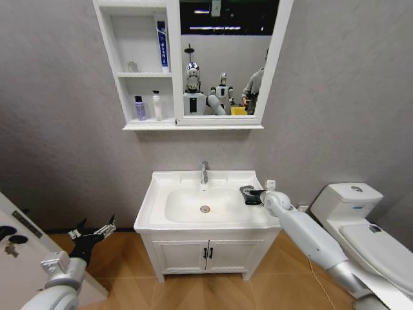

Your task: Move facial cleanser and shampoo from washbasin to cabinet, then wipe washbasin with towel.

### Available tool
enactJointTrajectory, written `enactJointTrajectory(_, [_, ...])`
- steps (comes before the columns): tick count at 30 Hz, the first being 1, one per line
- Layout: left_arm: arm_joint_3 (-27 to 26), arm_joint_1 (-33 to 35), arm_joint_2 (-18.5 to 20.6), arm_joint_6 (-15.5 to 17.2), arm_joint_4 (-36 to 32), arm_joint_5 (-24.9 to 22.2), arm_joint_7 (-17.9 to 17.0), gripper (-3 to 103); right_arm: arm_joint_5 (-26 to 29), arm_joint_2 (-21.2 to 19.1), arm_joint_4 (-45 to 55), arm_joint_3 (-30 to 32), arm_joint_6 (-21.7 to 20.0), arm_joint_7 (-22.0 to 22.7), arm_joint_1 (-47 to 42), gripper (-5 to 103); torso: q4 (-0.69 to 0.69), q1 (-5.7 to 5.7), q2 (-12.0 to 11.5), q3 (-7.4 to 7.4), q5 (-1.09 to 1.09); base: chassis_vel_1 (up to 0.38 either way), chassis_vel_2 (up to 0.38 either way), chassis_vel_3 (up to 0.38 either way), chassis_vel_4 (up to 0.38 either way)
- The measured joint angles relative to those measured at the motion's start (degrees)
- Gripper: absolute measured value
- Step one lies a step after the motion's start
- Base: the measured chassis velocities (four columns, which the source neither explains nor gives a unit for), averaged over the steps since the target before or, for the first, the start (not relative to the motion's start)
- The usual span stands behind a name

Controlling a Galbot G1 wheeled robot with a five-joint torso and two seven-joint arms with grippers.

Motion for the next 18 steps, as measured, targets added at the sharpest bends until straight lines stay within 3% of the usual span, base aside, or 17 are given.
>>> enactJointTrajectory(5, [0.00, 0.00, 0.00, 0.00, 0.00, 0.00, 0.00, 100, 0.96, 0.33, -1.97, -0.49, -0.30, -0.49, 0.82, 103, 0.01, 0.00, 0.00, 0.00, -0.01, 0.000, 0.000, 0.000, 0.000])
enactJointTrajectory(8, [0.00, 0.00, 0.00, 0.00, 0.00, 0.00, 0.00, 100, 1.43, 0.40, -2.73, -0.81, -0.68, -0.65, 1.14, 95, 0.01, 0.00, 0.00, 0.00, -0.01, 0.000, 0.000, 0.000, 0.000])
enactJointTrajectory(13, [0.00, 0.00, 0.00, 0.00, 0.00, 0.00, 0.00, 100, -0.67, 0.52, -3.83, -1.51, -0.19, -1.39, 1.15, 74, 0.01, 0.00, 0.01, 0.00, -0.01, 0.000, 0.000, 0.000, 0.000])
enactJointTrajectory(14, [0.00, 0.00, 0.00, 0.00, 0.00, 0.00, 0.00, 100, -0.67, 0.52, -3.83, -1.51, -0.19, -1.39, 1.15, 74, 0.01, 0.00, 0.01, 0.00, -0.01, 0.000, 0.000, 0.000, 0.000])
enactJointTrajectory(18, [0.00, 0.00, 0.00, 0.00, 0.00, 0.00, 0.00, 100, -1.02, 0.44, -4.25, -1.67, 0.14, -1.84, 0.91, 52, 0.01, 0.00, 0.00, 0.00, -0.01, 0.000, 0.000, 0.000, 0.000])
